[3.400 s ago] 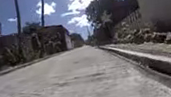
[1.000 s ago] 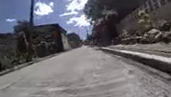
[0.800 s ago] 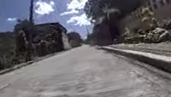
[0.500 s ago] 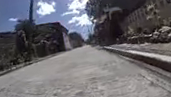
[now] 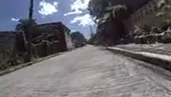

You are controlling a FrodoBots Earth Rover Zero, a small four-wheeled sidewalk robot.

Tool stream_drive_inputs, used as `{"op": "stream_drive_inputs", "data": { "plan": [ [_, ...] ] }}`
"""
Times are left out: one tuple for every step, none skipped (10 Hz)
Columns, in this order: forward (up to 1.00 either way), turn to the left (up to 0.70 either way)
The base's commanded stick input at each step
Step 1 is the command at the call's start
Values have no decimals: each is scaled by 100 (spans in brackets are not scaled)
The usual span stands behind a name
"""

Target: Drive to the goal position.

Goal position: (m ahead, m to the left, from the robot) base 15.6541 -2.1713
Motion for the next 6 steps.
{"op": "stream_drive_inputs", "data": {
  "plan": [
    [100,0],
    [100,0],
    [100,0],
    [100,0],
    [100,0],
    [100,0]
  ]
}}
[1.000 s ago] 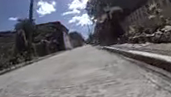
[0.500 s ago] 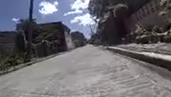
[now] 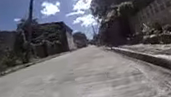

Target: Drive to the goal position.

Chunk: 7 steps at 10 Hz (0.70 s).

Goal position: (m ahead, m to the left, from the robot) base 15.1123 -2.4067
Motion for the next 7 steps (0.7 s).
{"op": "stream_drive_inputs", "data": {
  "plan": [
    [100,0],
    [100,0],
    [100,0],
    [100,0],
    [100,0],
    [100,0],
    [100,0]
  ]
}}
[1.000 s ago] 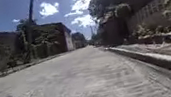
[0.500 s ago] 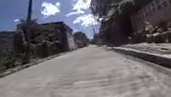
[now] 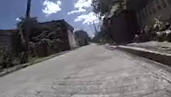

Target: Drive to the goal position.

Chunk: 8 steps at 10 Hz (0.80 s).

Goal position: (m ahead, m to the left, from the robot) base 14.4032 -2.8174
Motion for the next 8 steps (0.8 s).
{"op": "stream_drive_inputs", "data": {
  "plan": [
    [100,0],
    [100,0],
    [100,0],
    [100,0],
    [100,0],
    [100,0],
    [100,0],
    [100,0]
  ]
}}
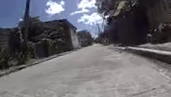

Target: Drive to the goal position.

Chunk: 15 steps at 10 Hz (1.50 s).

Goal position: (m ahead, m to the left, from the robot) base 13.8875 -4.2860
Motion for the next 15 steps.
{"op": "stream_drive_inputs", "data": {
  "plan": [
    [100,0],
    [100,0],
    [100,0],
    [100,0],
    [100,0],
    [100,0],
    [100,0],
    [100,0],
    [100,0],
    [100,9],
    [100,9],
    [100,-10],
    [100,-40],
    [100,-40],
    [100,-40]
  ]
}}
